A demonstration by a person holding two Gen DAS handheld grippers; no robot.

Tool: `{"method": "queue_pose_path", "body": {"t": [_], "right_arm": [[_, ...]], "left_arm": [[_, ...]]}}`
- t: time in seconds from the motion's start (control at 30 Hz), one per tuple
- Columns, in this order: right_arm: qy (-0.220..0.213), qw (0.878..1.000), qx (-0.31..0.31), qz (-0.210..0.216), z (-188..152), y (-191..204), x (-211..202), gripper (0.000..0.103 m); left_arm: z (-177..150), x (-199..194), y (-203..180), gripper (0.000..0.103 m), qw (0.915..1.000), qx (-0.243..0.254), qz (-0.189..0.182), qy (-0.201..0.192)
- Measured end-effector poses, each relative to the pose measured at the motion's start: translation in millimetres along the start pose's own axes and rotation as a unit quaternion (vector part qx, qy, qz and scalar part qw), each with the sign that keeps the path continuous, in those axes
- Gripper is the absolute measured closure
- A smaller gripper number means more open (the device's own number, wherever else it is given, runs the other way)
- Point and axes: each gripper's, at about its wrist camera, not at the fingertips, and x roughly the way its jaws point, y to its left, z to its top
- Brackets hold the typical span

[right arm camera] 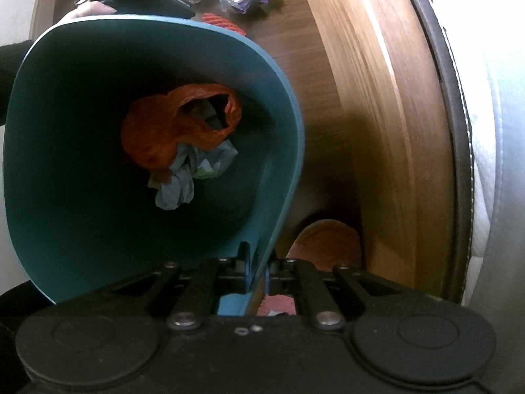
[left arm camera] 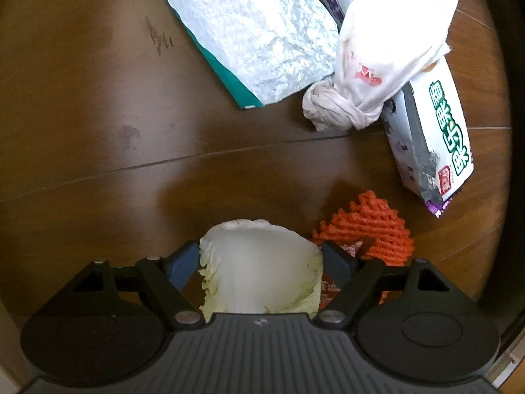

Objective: Collect trash

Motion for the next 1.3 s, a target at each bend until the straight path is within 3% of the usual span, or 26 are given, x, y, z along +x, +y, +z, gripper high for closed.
{"method": "queue_pose_path", "body": {"t": [0.17,0.23,0.47,0.5,0.53,0.57,0.63,0.93,1.3], "right_arm": [[0.0,1.0,0.0,0.002,0,0,0,0.096],[-0.001,1.0,-0.002,0.003,0,-1,0,0.096],[-0.004,1.0,-0.006,0.002,-1,0,-1,0.096],[-0.004,1.0,-0.005,0.002,-2,1,-1,0.096],[-0.004,1.0,-0.005,0.002,-2,1,-1,0.096],[-0.005,1.0,-0.006,0.001,-2,2,-1,0.096],[-0.007,1.0,-0.006,0.0,-2,2,-1,0.096],[-0.015,1.0,-0.007,-0.003,-6,4,-3,0.096],[-0.022,0.999,0.025,-0.024,-4,7,-6,0.097]], "left_arm": [[-4,8,13,0.021,0.9993,-0.034,-0.018,0.004],[-6,6,20,0.03,0.9979,-0.051,-0.042,-0.001],[-23,-2,18,0.042,0.9981,-0.039,-0.042,-0.024],[-26,-7,22,0.047,0.9977,-0.04,-0.046,-0.027],[-29,-11,24,0.065,0.9969,-0.043,-0.059,-0.03],[-32,-13,26,0.076,0.995,-0.048,-0.082,-0.028],[-34,-19,21,0.083,0.9957,-0.042,-0.078,-0.03],[-33,-41,18,0.099,0.9971,-0.023,-0.054,-0.048],[-57,-125,62,0.101,0.9959,-0.049,-0.031,-0.069]]}}
